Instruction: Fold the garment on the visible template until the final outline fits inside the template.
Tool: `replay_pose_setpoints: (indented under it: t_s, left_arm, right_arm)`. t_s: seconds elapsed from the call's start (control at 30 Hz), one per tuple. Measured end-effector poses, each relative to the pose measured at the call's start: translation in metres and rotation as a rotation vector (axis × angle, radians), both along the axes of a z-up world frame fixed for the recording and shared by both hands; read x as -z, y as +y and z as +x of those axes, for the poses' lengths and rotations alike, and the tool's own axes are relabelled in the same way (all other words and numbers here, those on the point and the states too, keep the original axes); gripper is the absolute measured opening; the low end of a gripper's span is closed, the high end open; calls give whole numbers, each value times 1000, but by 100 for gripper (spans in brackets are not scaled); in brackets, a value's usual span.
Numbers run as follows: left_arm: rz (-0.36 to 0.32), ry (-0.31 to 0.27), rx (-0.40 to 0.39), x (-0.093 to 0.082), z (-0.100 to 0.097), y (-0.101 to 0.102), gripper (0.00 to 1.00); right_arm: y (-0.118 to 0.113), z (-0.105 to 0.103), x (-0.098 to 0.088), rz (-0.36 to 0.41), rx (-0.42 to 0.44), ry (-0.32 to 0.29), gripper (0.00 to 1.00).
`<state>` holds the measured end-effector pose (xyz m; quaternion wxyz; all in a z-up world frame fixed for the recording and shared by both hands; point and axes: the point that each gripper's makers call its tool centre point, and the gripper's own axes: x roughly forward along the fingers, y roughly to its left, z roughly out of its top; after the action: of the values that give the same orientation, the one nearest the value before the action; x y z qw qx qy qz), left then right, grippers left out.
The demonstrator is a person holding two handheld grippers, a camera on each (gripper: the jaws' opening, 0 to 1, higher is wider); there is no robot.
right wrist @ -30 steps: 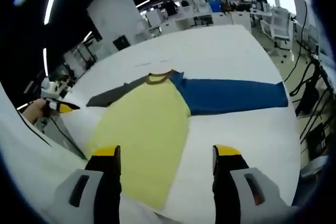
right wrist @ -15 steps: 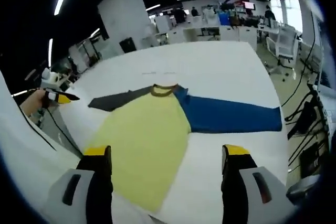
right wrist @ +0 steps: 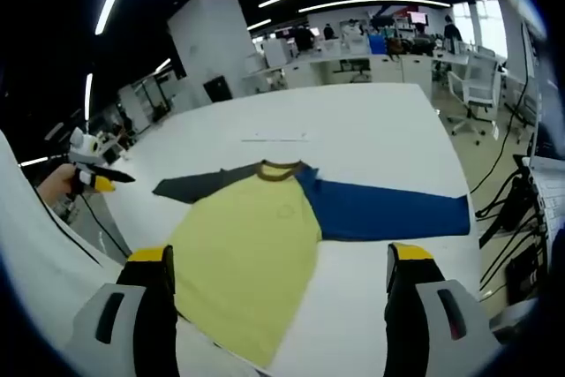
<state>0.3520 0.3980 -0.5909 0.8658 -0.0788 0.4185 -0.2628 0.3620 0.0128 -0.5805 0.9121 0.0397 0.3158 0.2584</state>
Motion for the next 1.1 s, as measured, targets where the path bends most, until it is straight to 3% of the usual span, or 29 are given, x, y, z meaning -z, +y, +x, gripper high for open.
replay_pose_setpoints:
  t_s: [1.1]
  left_arm:
    - [16,-31,8,0,1,-10,99]
  right_arm:
    - [-8,-11,12,-7,-21,41,100]
